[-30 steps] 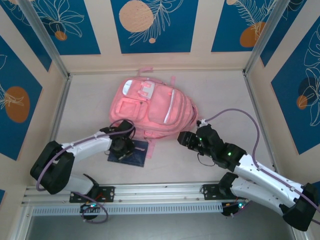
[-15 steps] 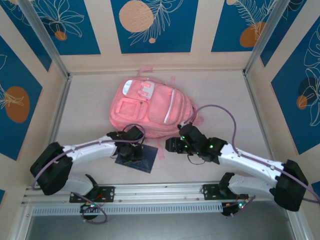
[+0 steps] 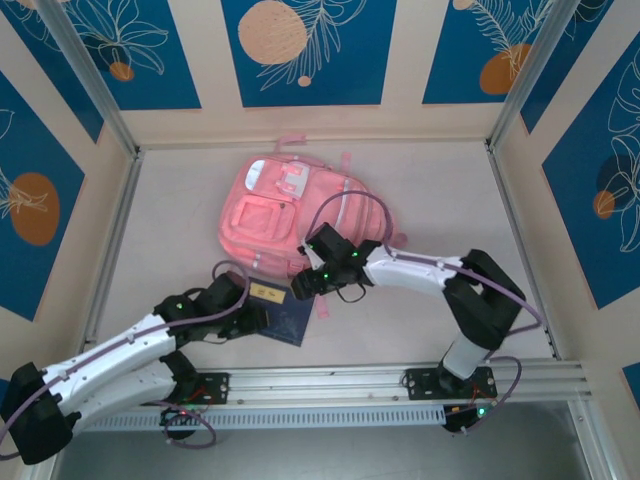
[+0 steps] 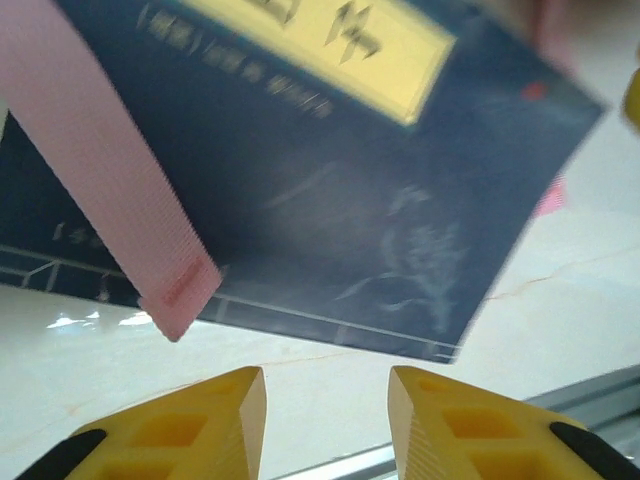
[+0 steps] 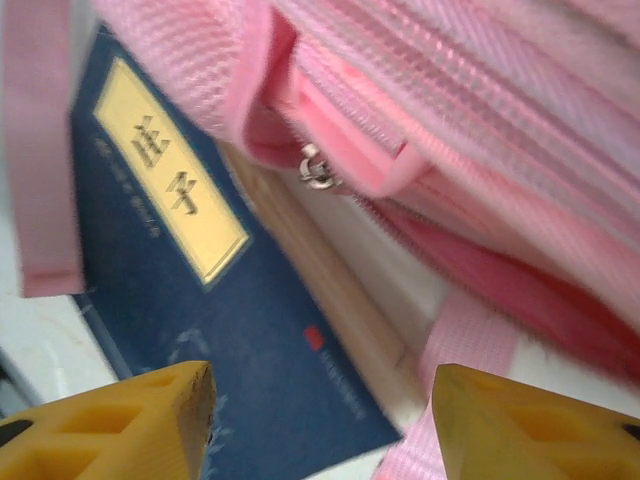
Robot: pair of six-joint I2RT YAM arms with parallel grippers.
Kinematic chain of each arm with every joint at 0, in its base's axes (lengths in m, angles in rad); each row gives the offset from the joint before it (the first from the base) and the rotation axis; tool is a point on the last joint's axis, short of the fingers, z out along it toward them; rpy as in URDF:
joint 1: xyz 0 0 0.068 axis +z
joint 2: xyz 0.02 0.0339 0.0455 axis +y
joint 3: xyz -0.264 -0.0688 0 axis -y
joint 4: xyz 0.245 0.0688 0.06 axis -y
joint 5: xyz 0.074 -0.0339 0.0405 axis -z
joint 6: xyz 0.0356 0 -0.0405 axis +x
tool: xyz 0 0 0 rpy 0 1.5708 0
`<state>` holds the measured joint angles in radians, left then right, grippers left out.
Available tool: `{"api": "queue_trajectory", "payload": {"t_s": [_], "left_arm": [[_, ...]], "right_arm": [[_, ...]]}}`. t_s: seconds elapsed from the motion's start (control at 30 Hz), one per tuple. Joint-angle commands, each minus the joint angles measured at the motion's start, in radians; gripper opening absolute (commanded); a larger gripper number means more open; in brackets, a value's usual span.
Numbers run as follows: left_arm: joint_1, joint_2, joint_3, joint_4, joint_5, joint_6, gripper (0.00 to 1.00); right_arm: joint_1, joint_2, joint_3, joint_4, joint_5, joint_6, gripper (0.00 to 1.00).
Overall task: Pack the student bag
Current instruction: Pick up the book from the bottom-center of the table.
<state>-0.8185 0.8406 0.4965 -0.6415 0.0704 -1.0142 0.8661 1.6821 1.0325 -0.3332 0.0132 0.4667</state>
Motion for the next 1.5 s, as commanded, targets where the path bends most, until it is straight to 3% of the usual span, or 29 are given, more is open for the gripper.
{"api": "queue_trajectory", "payload": {"t_s": [0.0,0.33,0.63,0.83,1.1,1.3,1.47], "left_arm": [[0.007,-0.001,-0.058,0.044,0.02,-0.025,0.34],[0.007,0.091,-0.106,0.149,0.008,-0.019,0.31],[0.008,0.245,-0.088,0.236,-0.007,-0.008,0.27],[0.008,0.257,-0.078,0.235,-0.027,-0.004,0.25],[0.008,0.222,-0.108,0.221,-0.054,-0.014,0.25],[0.009,0.175,-0.089,0.152,-0.095,0.006,0.25],[0.009,0.083,-0.033,0.033,-0.136,0.022,0.27]], "right_arm": [[-0.013,0.077,0.071,-0.04,-0.058,-0.079,0.61],[-0.003,0.224,0.138,-0.052,-0.113,-0.116,0.61],[0.038,0.244,0.149,-0.046,-0.263,-0.14,0.56],[0.048,0.266,0.187,-0.097,-0.377,-0.158,0.54],[0.036,0.231,0.218,-0.137,-0.457,-0.142,0.46],[0.011,0.194,0.21,-0.104,-0.507,-0.088,0.32],[0.007,0.174,0.205,-0.093,-0.477,-0.06,0.22]]}}
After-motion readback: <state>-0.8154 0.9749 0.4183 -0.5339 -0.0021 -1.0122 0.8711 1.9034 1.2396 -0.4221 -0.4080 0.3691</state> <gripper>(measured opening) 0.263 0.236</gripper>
